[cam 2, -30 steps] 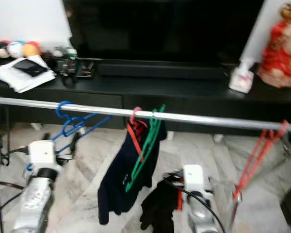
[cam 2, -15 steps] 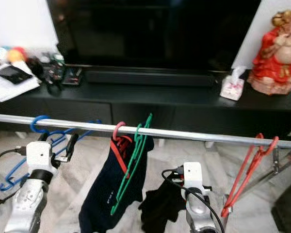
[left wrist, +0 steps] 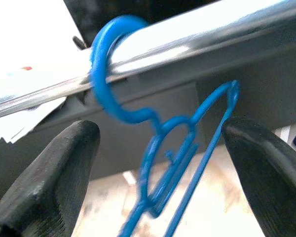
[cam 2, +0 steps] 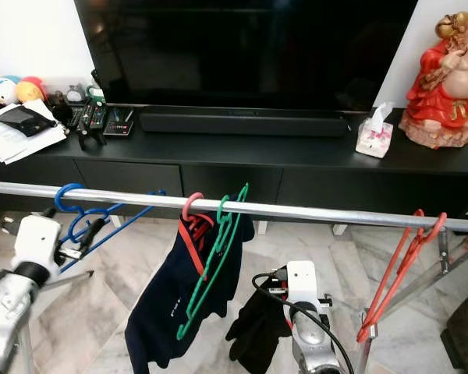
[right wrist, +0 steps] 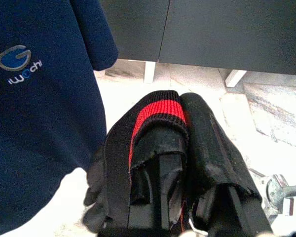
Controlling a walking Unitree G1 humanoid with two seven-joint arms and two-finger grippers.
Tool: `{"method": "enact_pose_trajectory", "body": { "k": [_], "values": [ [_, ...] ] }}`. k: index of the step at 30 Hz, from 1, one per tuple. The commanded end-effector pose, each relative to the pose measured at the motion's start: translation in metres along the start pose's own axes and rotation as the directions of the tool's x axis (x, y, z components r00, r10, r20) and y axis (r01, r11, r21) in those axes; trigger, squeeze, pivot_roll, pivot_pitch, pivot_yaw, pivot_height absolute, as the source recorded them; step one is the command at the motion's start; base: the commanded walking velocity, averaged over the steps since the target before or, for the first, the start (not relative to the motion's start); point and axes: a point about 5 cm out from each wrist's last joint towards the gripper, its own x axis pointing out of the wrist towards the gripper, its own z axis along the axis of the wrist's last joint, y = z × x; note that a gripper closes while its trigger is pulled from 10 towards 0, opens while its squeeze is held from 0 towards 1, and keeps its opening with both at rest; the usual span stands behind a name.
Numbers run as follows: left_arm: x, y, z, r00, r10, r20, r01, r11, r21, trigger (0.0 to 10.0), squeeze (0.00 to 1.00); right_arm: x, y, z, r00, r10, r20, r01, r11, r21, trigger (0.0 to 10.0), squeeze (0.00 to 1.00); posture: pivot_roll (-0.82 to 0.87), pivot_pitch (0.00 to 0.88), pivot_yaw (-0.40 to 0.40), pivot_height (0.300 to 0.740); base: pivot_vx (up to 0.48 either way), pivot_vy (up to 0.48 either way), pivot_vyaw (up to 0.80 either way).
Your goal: Hang hanger
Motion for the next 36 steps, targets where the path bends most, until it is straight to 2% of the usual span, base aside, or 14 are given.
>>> {"method": "enact_pose_trajectory", "body": {
  "k": [1, 3, 6, 10, 11, 16, 21, 24, 27, 32, 33, 36],
  "values": [
    [0.0, 0.007, -0.007, 0.999, -0.003, -0.055, 0.001, 0.999, -0.034, 10.0, 0.0, 0.001, -0.001, 0.003, 1.0, -0.002, 0.013, 0.002, 1.0, -0.001, 10.0, 0.0, -0.04, 0.05, -0.034, 0.74, 0.0, 0.0, 0.0],
    [0.002, 0.014, -0.014, 0.995, -0.018, -0.101, 0.012, 0.998, -0.063, 10.0, 0.0, 0.001, -0.002, 0.003, 1.0, -0.002, 0.012, 0.002, 1.0, -0.002, 10.0, 0.0, -0.04, 0.05, -0.034, 0.74, 0.0, 0.0, 0.0],
    [0.005, 0.016, -0.021, 0.988, -0.054, -0.142, 0.043, 0.996, -0.076, 10.0, 0.0, 0.001, -0.003, 0.003, 1.0, -0.002, 0.012, 0.002, 1.0, -0.002, 10.0, 0.0, -0.04, 0.051, -0.036, 0.74, 0.0, 0.0, 0.0],
    [0.008, 0.016, -0.025, 0.987, -0.067, -0.148, 0.047, 0.99, -0.134, 10.0, 0.0, 0.002, -0.003, 0.004, 1.0, -0.002, 0.014, 0.002, 1.0, -0.004, 10.0, 0.0, -0.04, 0.053, -0.038, 0.74, 0.0, 0.0, 0.0],
    [0.01, 0.016, -0.026, 0.988, -0.069, -0.142, 0.044, 0.984, -0.173, 10.0, 0.0, 0.002, -0.003, 0.004, 1.0, 0.0, 0.014, 0.0, 1.0, -0.005, 10.0, 0.0, -0.04, 0.054, -0.041, 0.74, 0.0, 0.0, 0.0],
    [0.013, 0.018, -0.03, 0.986, -0.058, -0.159, 0.025, 0.979, -0.204, 10.0, 0.0, 0.002, -0.004, 0.004, 1.0, 0.003, 0.014, -0.003, 1.0, -0.007, 10.0, 0.0, -0.05, 0.053, -0.044, 0.74, 0.0, 0.0, 0.0],
    [0.015, 0.012, -0.031, 0.979, -0.131, -0.153, 0.086, 0.958, -0.273, 10.0, 0.0, 0.002, -0.004, 0.004, 1.0, 0.005, 0.014, -0.005, 1.0, -0.008, 10.0, 0.0, -0.05, 0.053, -0.045, 0.74, 0.0, 0.0, 0.0],
    [0.013, 0.005, -0.033, 0.959, -0.244, -0.146, 0.188, 0.929, -0.319, 10.0, 0.0, 0.001, -0.003, 0.003, 1.0, 0.009, 0.009, -0.009, 1.0, -0.01, 10.0, 0.0, -0.05, 0.056, -0.047, 0.74, 0.0, 0.0, 0.0],
    [0.012, 0.003, -0.032, 0.948, -0.287, -0.14, 0.23, 0.918, -0.324, 10.0, 0.0, 0.001, -0.003, 0.002, 1.0, 0.011, 0.007, -0.011, 1.0, -0.01, 10.0, 0.0, -0.05, 0.056, -0.047, 0.74, 0.0, 0.0, 0.0],
    [0.013, 0.005, -0.031, 0.945, -0.298, -0.132, 0.241, 0.912, -0.332, 10.0, 0.0, 0.001, -0.002, 0.001, 1.0, 0.016, 0.001, -0.016, 1.0, -0.009, 10.0, 0.0, -0.04, 0.059, -0.047, 0.74, 0.0, 0.0, 0.0],
    [0.015, 0.007, -0.029, 0.953, -0.273, -0.13, 0.224, 0.926, -0.303, 10.0, 0.0, 0.001, -0.003, -0.001, 1.0, 0.017, -0.007, -0.017, 1.0, -0.01, 10.0, 0.0, -0.04, 0.059, -0.047, 0.74, 0.0, 0.0, 0.0],
    [0.017, 0.009, -0.028, 0.962, -0.239, -0.13, 0.196, 0.94, -0.28, 10.0, 0.0, 0.0, -0.003, -0.002, 1.0, 0.017, -0.014, -0.018, 1.0, -0.01, 10.0, 0.0, -0.04, 0.059, -0.047, 0.74, 0.0, 0.0, 0.0]
  ]
}}
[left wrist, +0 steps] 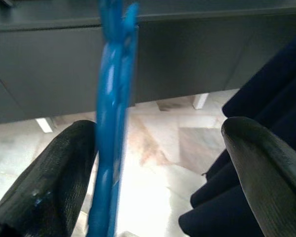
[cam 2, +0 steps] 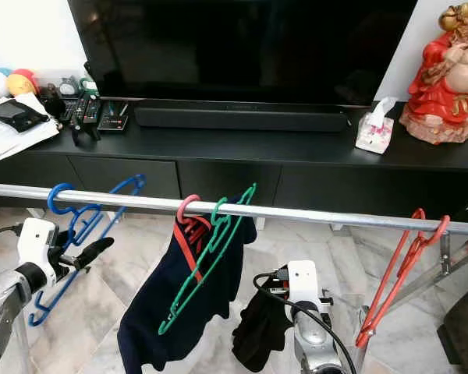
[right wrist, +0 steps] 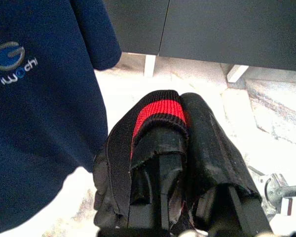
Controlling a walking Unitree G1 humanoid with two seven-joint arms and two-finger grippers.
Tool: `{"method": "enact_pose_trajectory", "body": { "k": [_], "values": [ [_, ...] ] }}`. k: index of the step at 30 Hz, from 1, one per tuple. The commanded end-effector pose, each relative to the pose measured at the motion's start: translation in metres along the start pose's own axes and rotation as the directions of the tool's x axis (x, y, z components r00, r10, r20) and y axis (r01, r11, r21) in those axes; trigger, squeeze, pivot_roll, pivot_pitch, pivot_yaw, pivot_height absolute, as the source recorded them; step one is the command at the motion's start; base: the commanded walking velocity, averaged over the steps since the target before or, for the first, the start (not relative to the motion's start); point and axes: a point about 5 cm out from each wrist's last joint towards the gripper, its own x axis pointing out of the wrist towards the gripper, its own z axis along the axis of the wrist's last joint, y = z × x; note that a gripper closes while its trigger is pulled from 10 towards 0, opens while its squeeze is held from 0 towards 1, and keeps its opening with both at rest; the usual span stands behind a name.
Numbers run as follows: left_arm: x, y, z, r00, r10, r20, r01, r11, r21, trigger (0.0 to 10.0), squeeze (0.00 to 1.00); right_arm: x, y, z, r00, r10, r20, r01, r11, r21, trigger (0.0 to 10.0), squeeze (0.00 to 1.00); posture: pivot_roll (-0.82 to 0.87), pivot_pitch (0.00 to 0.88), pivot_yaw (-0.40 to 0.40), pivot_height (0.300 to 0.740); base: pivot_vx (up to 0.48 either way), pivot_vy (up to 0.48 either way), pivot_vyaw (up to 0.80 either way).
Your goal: Hang hanger
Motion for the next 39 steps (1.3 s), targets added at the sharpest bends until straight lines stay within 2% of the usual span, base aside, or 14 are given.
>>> {"method": "enact_pose_trajectory", "body": {
  "k": [1, 2, 6, 7, 8, 10, 11, 16, 20, 34, 39],
  "values": [
    [0.001, 0.009, 0.007, 0.997, 0.077, 0.026, -0.078, 0.997, 0.024, 10.0, 0.0, 0.0, -0.002, -0.001, 1.0, 0.001, -0.011, -0.001, 1.0, -0.003, 10.0, 0.0, -0.04, 0.059, -0.047, 0.74, 0.0, 0.0, 0.0],
    [0.002, 0.012, 0.01, 0.991, 0.121, 0.052, -0.122, 0.992, 0.02, 10.0, 0.0, 0.0, -0.003, -0.003, 1.0, 0.0, -0.017, 0.0, 1.0, -0.003, 10.0, 0.0, -0.04, 0.059, -0.047, 0.74, 0.0, 0.0, 0.0],
    [0.003, 0.015, 0.014, 0.982, 0.17, 0.076, -0.173, 0.985, 0.022, 10.0, 0.0, 0.0, -0.003, -0.004, 1.0, 0.0, -0.023, 0.0, 1.0, -0.003, 10.0, 0.0, -0.04, 0.059, -0.047, 0.74, 0.0, 0.0, 0.0],
    [0.002, 0.019, 0.014, 0.973, 0.219, 0.078, -0.223, 0.974, 0.041, 10.0, 0.0, 0.0, -0.004, -0.004, 1.0, 0.0, -0.027, 0.0, 1.0, -0.003, 10.0, 0.0, -0.05, 0.059, -0.046, 0.74, 0.0, 0.0, 0.0],
    [0.003, 0.019, 0.013, 0.968, 0.24, 0.074, -0.243, 0.969, 0.044, 6.3, 0.0, 0.0, -0.004, -0.005, 1.0, -0.001, -0.03, 0.001, 1.0, -0.003, 10.0, 0.0, -0.05, 0.059, -0.046, 0.74, 0.0, 0.0, 0.0],
    [0.003, 0.02, 0.013, 0.965, 0.251, 0.071, -0.254, 0.966, 0.047, 6.3, 0.0, -0.001, -0.004, -0.005, 0.999, -0.002, -0.032, 0.002, 1.0, -0.003, 10.0, 0.0, -0.05, 0.059, -0.046, 0.74, 0.0, 0.0, 0.0],
    [0.003, 0.019, 0.011, 0.964, 0.259, 0.062, -0.262, 0.964, 0.05, 0.0, 0.0, 0.0, -0.005, -0.005, 0.999, -0.002, -0.034, 0.002, 1.0, -0.003, 10.0, 0.0, -0.05, 0.059, -0.046, 0.74, 0.0, 0.0, 0.0],
    [0.005, 0.015, 0.003, 0.965, 0.262, 0.022, -0.263, 0.963, 0.051, 0.0, 0.0, 0.0, -0.004, -0.006, 0.999, 0.0, -0.041, 0.0, 1.0, -0.003, 10.0, 0.0, -0.05, 0.058, -0.045, 0.74, 0.0, 0.0, 0.0],
    [0.01, 0.003, -0.007, 0.978, 0.208, -0.024, -0.207, 0.977, 0.048, 0.0, 0.0, 0.0, -0.003, -0.005, 0.999, 0.001, -0.043, -0.001, 1.0, -0.001, 10.0, 0.0, -0.05, 0.057, -0.045, 0.74, 0.0, 0.0, 0.0],
    [0.013, 0.002, -0.005, 0.978, 0.208, -0.002, -0.208, 0.978, 0.036, 0.0, 0.0, 0.0, 0.0, -0.004, 0.999, 0.004, -0.032, -0.004, 1.0, 0.0, 10.0, 0.0, -0.05, 0.047, -0.04, 0.74, 0.0, 0.0, 0.0],
    [0.014, 0.004, 0.003, 0.978, 0.206, 0.031, -0.207, 0.977, 0.045, 0.0, 0.0, -0.001, 0.001, -0.005, 0.999, 0.01, -0.031, -0.01, 1.0, -0.001, 10.0, 0.0, -0.04, 0.044, -0.041, 0.74, 0.0, 0.0, 0.0]
  ]
}}
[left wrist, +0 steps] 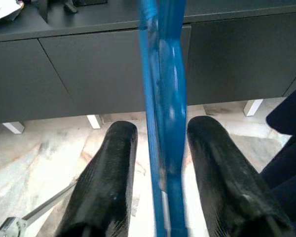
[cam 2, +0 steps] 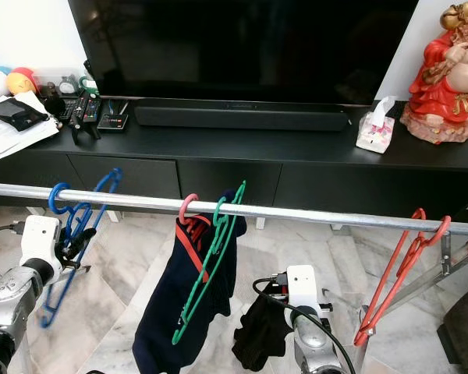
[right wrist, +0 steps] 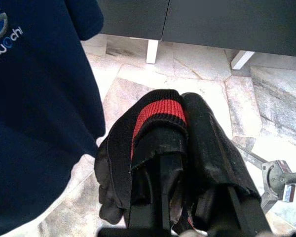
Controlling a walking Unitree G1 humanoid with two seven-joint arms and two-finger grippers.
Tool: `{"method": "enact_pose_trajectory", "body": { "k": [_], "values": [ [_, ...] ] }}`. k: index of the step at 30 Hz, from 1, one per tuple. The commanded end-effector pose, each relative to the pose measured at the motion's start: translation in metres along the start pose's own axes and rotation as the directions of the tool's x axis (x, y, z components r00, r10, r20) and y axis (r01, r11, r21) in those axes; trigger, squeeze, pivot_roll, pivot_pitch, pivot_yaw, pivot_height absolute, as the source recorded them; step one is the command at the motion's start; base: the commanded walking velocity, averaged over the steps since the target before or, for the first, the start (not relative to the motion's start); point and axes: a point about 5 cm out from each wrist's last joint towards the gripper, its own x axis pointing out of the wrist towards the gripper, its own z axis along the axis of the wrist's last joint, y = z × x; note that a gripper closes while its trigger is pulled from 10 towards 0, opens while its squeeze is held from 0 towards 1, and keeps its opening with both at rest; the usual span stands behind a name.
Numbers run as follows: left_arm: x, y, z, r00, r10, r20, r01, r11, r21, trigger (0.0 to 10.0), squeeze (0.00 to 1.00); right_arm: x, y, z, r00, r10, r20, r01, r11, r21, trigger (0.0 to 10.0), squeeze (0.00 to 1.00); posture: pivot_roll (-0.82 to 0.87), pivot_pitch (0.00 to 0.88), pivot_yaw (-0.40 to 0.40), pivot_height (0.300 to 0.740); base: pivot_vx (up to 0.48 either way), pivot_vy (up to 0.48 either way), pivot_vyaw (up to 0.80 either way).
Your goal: Hang hanger
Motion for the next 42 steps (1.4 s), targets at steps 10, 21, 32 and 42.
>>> {"method": "enact_pose_trajectory", "body": {
  "k": [10, 21, 32, 42],
  "values": [
    [0.004, -0.002, 0.008, 1.0, -0.013, 0.023, 0.013, 0.999, 0.038, 0.0, 0.0, 0.001, 0.0, 0.003, 1.0, -0.003, 0.017, 0.003, 1.0, 0.0, 10.0, 0.0, -0.04, 0.05, -0.04, 0.74, 0.0, 0.0, 0.0],
    [0.002, -0.015, -0.003, 1.0, -0.02, 0.001, 0.02, 0.999, 0.039, 0.0, 0.0, 0.001, 0.0, 0.004, 1.0, -0.004, 0.013, 0.004, 1.0, 0.001, 10.0, 0.0, -0.04, 0.058, -0.039, 0.74, 0.0, 0.0, 0.0],
    [-0.001, -0.013, 0.02, 0.975, 0.093, 0.201, -0.088, 0.996, -0.034, 0.0, 0.0, 0.001, 0.001, 0.005, 1.0, -0.006, 0.023, 0.006, 1.0, -0.001, 10.0, 0.0, -0.04, 0.071, -0.04, 0.74, 0.0, 0.0, 0.0],
    [-0.019, -0.026, 0.026, 0.951, 0.057, 0.303, -0.054, 0.998, -0.018, 0.0, 0.0, 0.0, -0.002, 0.001, 1.0, -0.005, 0.013, 0.005, 1.0, -0.005, 10.0, 0.0, -0.04, 0.075, -0.043, 0.74, 0.0, 0.0, 0.0]
  ]
}}
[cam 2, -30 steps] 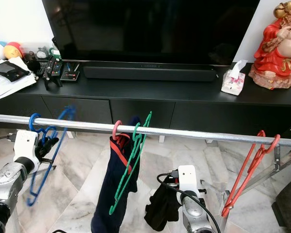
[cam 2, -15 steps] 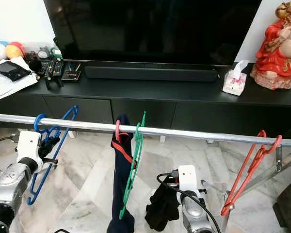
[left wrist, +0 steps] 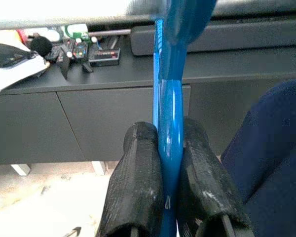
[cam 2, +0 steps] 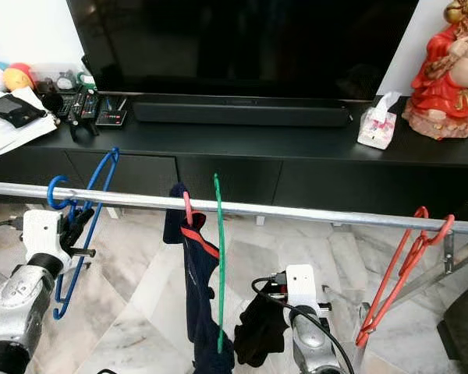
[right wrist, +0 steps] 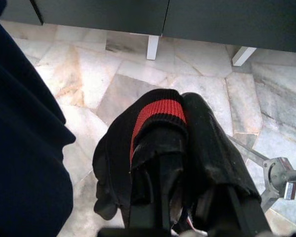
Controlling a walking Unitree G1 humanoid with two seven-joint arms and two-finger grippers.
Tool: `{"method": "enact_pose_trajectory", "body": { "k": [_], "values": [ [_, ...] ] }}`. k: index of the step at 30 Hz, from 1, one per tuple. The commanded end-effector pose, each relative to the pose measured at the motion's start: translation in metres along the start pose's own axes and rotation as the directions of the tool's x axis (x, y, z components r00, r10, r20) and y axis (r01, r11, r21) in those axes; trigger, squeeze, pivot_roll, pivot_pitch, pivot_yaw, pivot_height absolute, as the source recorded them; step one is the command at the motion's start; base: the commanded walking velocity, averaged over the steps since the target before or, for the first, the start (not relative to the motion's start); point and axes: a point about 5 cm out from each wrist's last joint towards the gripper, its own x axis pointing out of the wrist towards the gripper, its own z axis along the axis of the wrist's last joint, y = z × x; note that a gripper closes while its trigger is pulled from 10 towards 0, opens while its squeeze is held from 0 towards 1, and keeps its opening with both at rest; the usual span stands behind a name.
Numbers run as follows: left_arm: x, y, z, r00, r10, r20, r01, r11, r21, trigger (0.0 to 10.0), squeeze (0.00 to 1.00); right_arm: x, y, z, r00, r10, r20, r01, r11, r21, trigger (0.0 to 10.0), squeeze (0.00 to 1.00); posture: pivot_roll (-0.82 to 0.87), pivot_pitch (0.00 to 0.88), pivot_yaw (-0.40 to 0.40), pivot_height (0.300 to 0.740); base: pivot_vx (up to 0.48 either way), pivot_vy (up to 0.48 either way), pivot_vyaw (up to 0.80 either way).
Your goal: Hang hanger
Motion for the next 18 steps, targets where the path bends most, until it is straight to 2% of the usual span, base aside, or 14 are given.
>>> {"method": "enact_pose_trajectory", "body": {
  "k": [1, 2, 3, 4, 7, 14, 15, 17, 18],
  "values": [
    [-0.008, -0.008, 0.002, 0.999, -0.045, 0.025, 0.045, 0.999, 0.013, 2.9, 0.0, -0.001, -0.004, -0.001, 1.0, -0.002, 0.002, 0.002, 1.0, -0.005, 10.0, 0.0, -0.04, 0.075, -0.043, 0.74, 0.0, 0.0, 0.0],
    [-0.012, -0.011, 0.0, 0.998, -0.062, 0.017, 0.062, 0.998, 0.018, 2.9, 0.0, -0.001, -0.005, -0.002, 1.0, -0.003, -0.002, 0.003, 1.0, -0.005, 10.0, 0.0, -0.04, 0.075, -0.043, 0.74, 0.0, 0.0, 0.0],
    [-0.016, -0.013, -0.004, 0.997, -0.072, 0.001, 0.072, 0.997, 0.024, 8.0, 0.0, -0.001, -0.005, -0.003, 1.0, -0.003, -0.005, 0.003, 1.0, -0.006, 10.0, 0.0, -0.04, 0.076, -0.043, 0.74, 0.0, 0.0, 0.0],
    [-0.022, -0.014, -0.009, 0.997, -0.078, -0.017, 0.079, 0.996, 0.03, 10.0, 0.0, -0.001, -0.005, -0.003, 1.0, -0.003, -0.008, 0.003, 1.0, -0.006, 10.0, 0.0, -0.04, 0.076, -0.043, 0.74, 0.0, 0.0, 0.0],
    [-0.041, -0.013, -0.027, 0.995, -0.06, -0.08, 0.062, 0.998, 0.03, 10.0, 0.0, -0.002, -0.006, -0.006, 1.0, -0.002, -0.02, 0.002, 1.0, -0.006, 10.0, 0.0, -0.03, 0.077, -0.044, 0.74, 0.0, 0.0, 0.0],
    [-0.057, -0.009, -0.048, 0.984, 0.014, -0.177, -0.007, 0.999, 0.04, 10.0, 0.0, -0.002, -0.002, -0.007, 0.999, 0.005, -0.035, -0.006, 1.0, -0.007, 10.0, 0.0, -0.03, 0.071, -0.045, 0.74, 0.0, 0.0, 0.0],
    [-0.059, -0.012, -0.06, 0.971, 0.015, -0.237, -0.003, 0.999, 0.051, 10.0, 0.0, -0.002, -0.002, -0.007, 0.999, 0.006, -0.038, -0.006, 1.0, -0.008, 10.0, 0.0, -0.03, 0.066, -0.044, 0.74, 0.0, 0.0, 0.0],
    [-0.061, -0.014, -0.069, 0.957, 0.007, -0.289, 0.007, 0.999, 0.049, 10.0, 0.0, -0.001, -0.001, -0.006, 0.999, 0.005, -0.039, -0.006, 1.0, -0.008, 10.0, 0.0, -0.03, 0.066, -0.044, 0.74, 0.0, 0.0, 0.0],
    [-0.063, -0.017, -0.082, 0.929, 0.008, -0.37, 0.008, 0.999, 0.04, 10.0, 0.0, -0.001, -0.002, -0.006, 0.999, 0.005, -0.038, -0.005, 1.0, -0.007, 10.0, 0.0, -0.03, 0.065, -0.043, 0.74, 0.0, 0.0, 0.0]
  ]
}}
